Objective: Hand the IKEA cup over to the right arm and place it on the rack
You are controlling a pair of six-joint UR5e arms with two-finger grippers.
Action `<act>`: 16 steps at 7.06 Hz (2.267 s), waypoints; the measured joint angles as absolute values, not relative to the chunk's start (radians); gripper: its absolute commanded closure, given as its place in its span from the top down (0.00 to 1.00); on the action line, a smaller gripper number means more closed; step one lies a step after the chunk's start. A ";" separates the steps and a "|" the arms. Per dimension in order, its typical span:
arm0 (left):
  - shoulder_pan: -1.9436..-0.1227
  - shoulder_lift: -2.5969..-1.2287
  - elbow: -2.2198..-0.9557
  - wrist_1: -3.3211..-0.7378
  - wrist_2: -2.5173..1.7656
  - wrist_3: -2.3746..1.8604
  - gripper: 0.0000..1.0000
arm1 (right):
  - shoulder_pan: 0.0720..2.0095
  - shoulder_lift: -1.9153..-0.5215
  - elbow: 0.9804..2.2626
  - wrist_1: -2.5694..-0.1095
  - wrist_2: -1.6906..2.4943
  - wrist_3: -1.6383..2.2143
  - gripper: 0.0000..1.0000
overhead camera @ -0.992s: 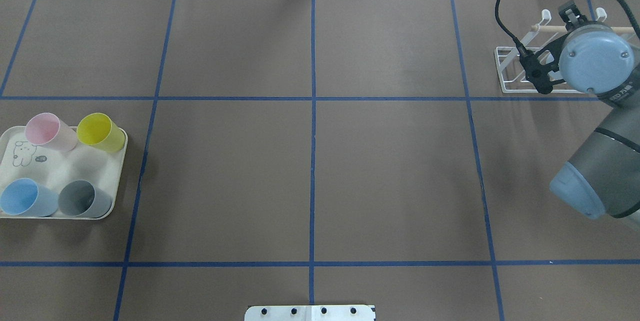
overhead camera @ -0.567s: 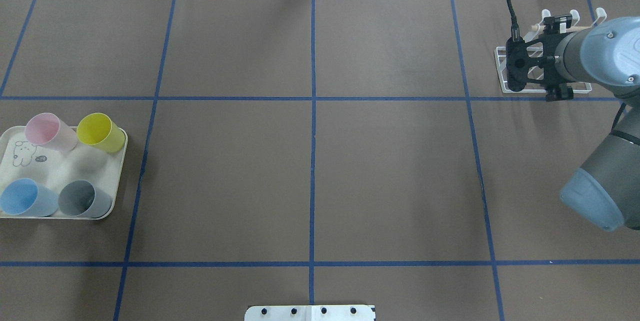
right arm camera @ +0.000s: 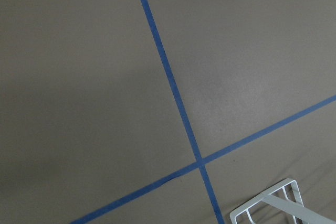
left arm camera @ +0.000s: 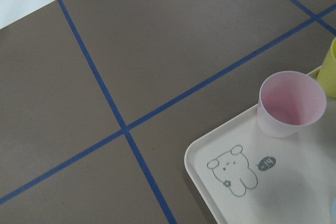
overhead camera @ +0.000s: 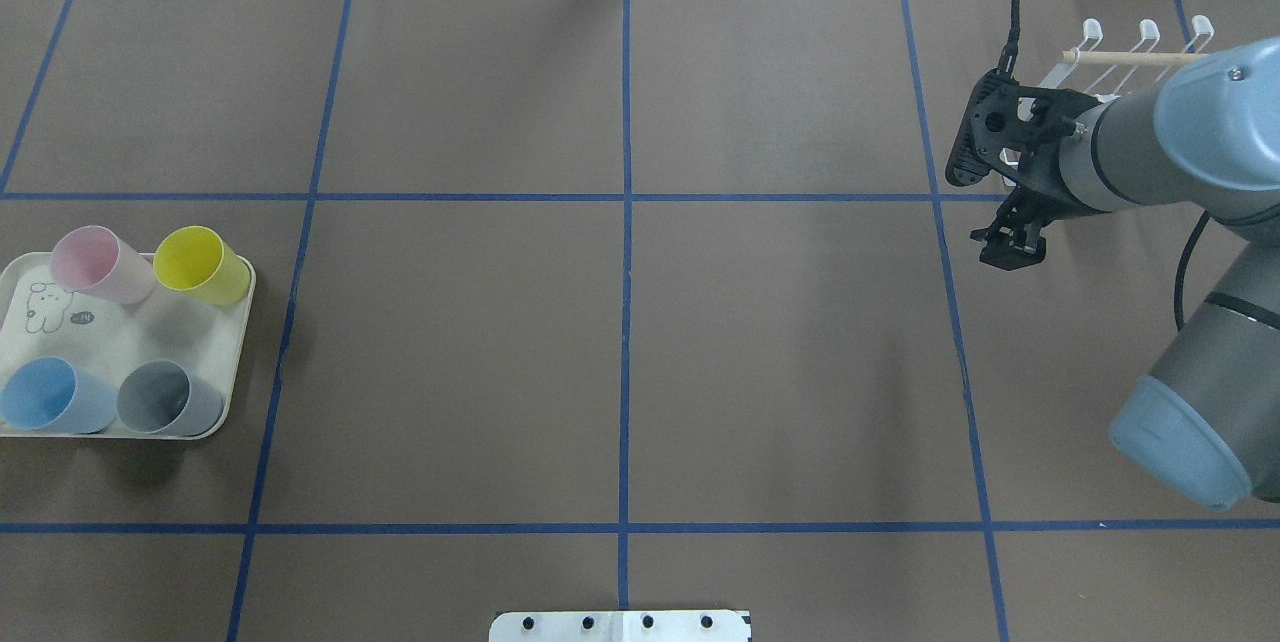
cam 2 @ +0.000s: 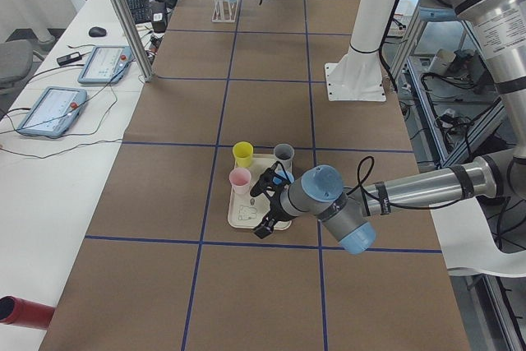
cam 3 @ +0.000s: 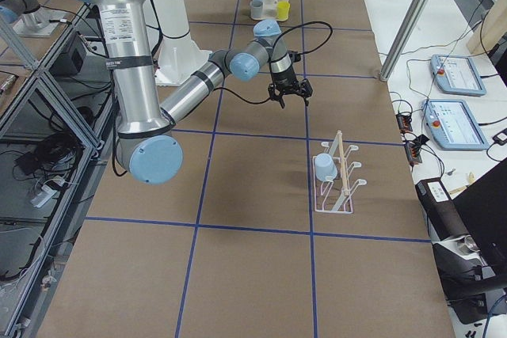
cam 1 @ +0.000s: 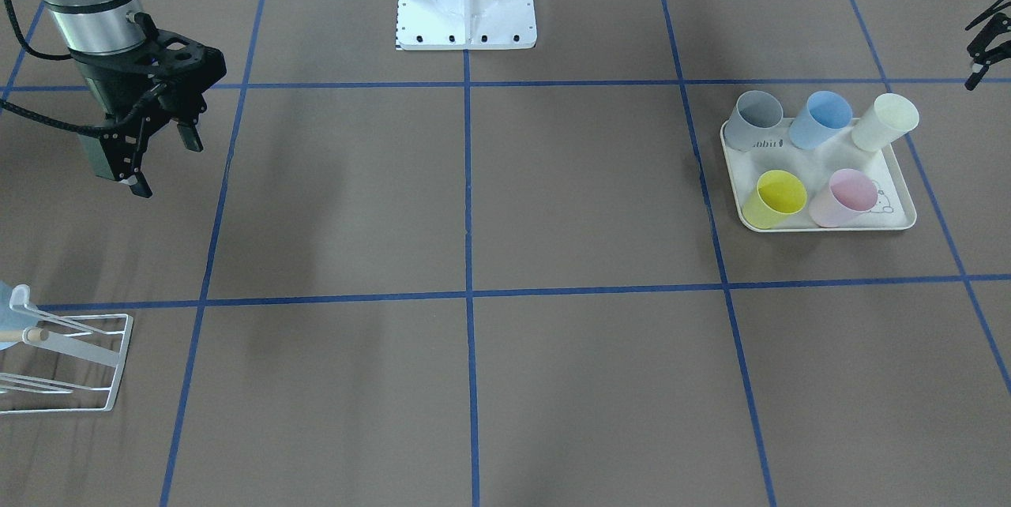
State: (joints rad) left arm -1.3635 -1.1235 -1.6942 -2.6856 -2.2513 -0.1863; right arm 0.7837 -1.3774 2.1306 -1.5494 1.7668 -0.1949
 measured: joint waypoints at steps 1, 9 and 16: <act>-1.335 -1.121 -1.691 -2.688 -2.255 -0.229 1.00 | 0.777 -1.371 2.133 -1.549 1.769 -0.178 1.00; -1.133 -1.190 -1.579 -2.747 -2.239 -0.359 0.59 | 0.772 -1.370 2.128 -1.549 1.768 -0.172 1.00; -1.115 -1.192 -1.516 -2.870 -2.241 -0.356 0.00 | 0.772 -1.368 2.125 -1.549 1.762 -0.173 1.00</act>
